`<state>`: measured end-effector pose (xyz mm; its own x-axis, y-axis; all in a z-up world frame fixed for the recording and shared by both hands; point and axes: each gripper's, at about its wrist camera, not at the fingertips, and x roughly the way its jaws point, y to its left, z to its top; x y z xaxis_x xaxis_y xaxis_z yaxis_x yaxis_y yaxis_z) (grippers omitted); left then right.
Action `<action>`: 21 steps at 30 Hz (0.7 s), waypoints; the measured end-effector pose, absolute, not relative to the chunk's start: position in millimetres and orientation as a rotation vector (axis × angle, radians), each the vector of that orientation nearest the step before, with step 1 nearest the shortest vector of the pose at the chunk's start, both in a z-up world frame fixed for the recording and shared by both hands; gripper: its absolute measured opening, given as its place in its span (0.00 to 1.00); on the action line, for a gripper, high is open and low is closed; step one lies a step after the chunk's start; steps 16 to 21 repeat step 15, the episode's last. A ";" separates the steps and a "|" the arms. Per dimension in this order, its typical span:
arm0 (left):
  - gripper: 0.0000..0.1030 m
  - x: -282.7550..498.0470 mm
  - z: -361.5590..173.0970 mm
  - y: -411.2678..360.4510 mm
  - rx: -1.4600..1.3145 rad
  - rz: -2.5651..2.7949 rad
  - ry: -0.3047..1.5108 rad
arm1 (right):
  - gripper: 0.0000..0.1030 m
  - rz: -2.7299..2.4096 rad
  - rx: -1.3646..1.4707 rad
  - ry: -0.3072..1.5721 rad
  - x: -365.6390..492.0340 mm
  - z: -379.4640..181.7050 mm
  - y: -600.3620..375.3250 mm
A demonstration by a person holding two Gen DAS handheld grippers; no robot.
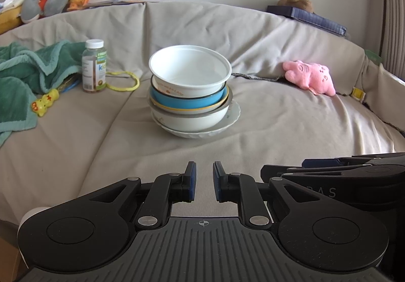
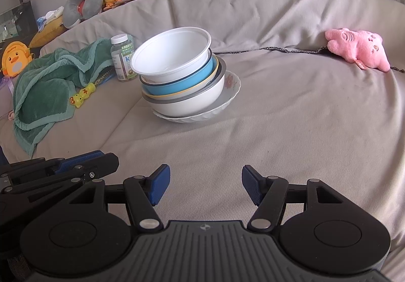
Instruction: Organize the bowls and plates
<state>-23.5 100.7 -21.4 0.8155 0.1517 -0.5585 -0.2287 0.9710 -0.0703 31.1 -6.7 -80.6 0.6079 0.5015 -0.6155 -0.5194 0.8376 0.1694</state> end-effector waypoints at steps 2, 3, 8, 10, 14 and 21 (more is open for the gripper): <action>0.17 -23.6 -21.3 100.9 -0.137 0.203 0.583 | 0.62 0.590 -0.028 0.702 31.5 -80.6 -7.2; 0.17 -23.7 -21.2 101.1 -0.137 0.203 0.583 | 0.62 0.590 -0.028 0.702 31.5 -80.6 -7.2; 0.17 -23.7 -21.1 100.6 -0.137 0.201 0.584 | 0.62 0.590 -0.026 0.702 31.5 -80.9 -7.3; 0.17 -22.6 -21.8 99.9 -0.137 0.197 0.589 | 0.62 0.592 -0.026 0.703 32.2 -80.9 -7.7; 0.16 -17.5 -24.5 103.5 -0.129 0.227 0.611 | 0.62 0.600 -0.014 0.702 36.1 -79.3 -11.9; 0.16 -15.1 -25.8 106.4 -0.127 0.240 0.620 | 0.62 0.598 -0.004 0.697 39.8 -77.7 -16.5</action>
